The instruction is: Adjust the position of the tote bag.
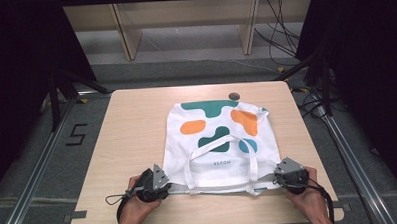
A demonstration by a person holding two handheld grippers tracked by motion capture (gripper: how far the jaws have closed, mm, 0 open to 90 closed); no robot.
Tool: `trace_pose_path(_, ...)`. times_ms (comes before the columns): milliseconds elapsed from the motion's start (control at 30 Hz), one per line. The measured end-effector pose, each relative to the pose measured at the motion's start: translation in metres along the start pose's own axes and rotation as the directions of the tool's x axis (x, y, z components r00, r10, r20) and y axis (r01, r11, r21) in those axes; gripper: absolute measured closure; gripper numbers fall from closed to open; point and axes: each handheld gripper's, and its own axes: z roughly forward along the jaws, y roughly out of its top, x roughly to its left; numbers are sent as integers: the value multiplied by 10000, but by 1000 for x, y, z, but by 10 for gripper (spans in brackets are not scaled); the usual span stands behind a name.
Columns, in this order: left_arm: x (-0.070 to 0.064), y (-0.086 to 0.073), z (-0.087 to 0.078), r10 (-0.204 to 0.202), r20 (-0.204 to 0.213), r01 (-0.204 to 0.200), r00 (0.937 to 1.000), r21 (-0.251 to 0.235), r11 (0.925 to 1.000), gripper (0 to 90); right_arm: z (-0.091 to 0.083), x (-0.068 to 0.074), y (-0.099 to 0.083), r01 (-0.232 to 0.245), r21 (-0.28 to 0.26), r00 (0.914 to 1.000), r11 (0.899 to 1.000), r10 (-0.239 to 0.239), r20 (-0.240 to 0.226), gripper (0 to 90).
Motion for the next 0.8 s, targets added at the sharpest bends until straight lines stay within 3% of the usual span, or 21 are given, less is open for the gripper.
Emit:
trace_pose_path(100,-2,3,5,117,-252,-113,9996,169,9998,486,-6,-10,3,-713,-882,9975,9936,708,-88,832)
trace_pose_path(167,-2,4,4,168,-449,-159,9988,194,9997,482,-10,-11,3,-1246,-1109,9922,9860,1227,-235,839)
trace_pose_path(333,-10,10,3,556,-981,-526,9936,323,9981,461,-17,-17,8,-1751,-1785,9845,9682,1728,-284,851)
trace_pose_path(467,-13,13,11,452,-544,-437,9975,296,9986,459,-19,-23,11,-2031,-1996,9792,9586,1989,-407,857)
trace_pose_path(533,-13,15,12,744,-677,-717,9949,405,9966,493,-20,-27,10,-2006,-2080,9796,9573,1984,-317,858)
trace_pose_path(567,-11,15,10,719,-666,-692,9952,410,9968,511,-21,-27,9,-2150,-2079,9766,9542,2111,-409,858)
trace_pose_path(633,-6,14,2,330,-357,-326,9988,119,9994,636,-21,-27,8,-2134,-2021,9769,9558,2063,-560,859)
trace_pose_path(700,-4,9,-4,415,-295,-414,9987,42,9991,769,-19,-25,8,-1778,-1932,9841,9649,1744,-343,862)
trace_pose_path(767,-1,6,-7,379,-102,-379,9992,35,9993,791,-18,-23,8,-1627,-1818,9867,9698,1593,-334,861)
trace_pose_path(800,-1,6,-8,312,-42,-313,9995,-75,9995,796,-18,-21,7,-1767,-1690,9842,9696,1723,-408,859)
